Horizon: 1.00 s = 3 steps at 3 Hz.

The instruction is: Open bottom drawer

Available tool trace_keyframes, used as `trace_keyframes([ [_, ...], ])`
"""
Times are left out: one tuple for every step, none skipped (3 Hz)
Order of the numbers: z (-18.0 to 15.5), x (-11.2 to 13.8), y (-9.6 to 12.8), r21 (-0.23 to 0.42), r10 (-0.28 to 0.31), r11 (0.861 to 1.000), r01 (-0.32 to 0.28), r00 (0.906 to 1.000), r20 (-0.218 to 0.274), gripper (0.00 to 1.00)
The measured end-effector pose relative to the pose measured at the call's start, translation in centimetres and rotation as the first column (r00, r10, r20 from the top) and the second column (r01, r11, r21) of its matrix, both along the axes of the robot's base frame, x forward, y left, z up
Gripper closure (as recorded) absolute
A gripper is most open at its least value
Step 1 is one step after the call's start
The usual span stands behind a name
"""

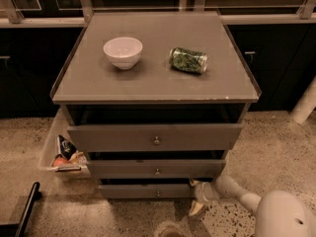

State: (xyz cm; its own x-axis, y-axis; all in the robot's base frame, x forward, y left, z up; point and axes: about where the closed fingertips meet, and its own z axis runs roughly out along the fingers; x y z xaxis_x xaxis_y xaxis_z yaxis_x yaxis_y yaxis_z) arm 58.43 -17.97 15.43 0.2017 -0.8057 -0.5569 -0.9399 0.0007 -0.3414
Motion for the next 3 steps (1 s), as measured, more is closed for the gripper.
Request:
trace_keyframes([
  [0.00, 0.00, 0.00, 0.000, 0.000, 1.000, 0.000, 1.0000, 0.000, 0.19],
  [-0.13, 0.41, 0.41, -0.001, 0.003, 1.000, -0.003, 1.0000, 0.000, 0.41],
  [0.22, 0.42, 0.41, -0.001, 0.003, 1.000, -0.003, 1.0000, 0.000, 0.65],
])
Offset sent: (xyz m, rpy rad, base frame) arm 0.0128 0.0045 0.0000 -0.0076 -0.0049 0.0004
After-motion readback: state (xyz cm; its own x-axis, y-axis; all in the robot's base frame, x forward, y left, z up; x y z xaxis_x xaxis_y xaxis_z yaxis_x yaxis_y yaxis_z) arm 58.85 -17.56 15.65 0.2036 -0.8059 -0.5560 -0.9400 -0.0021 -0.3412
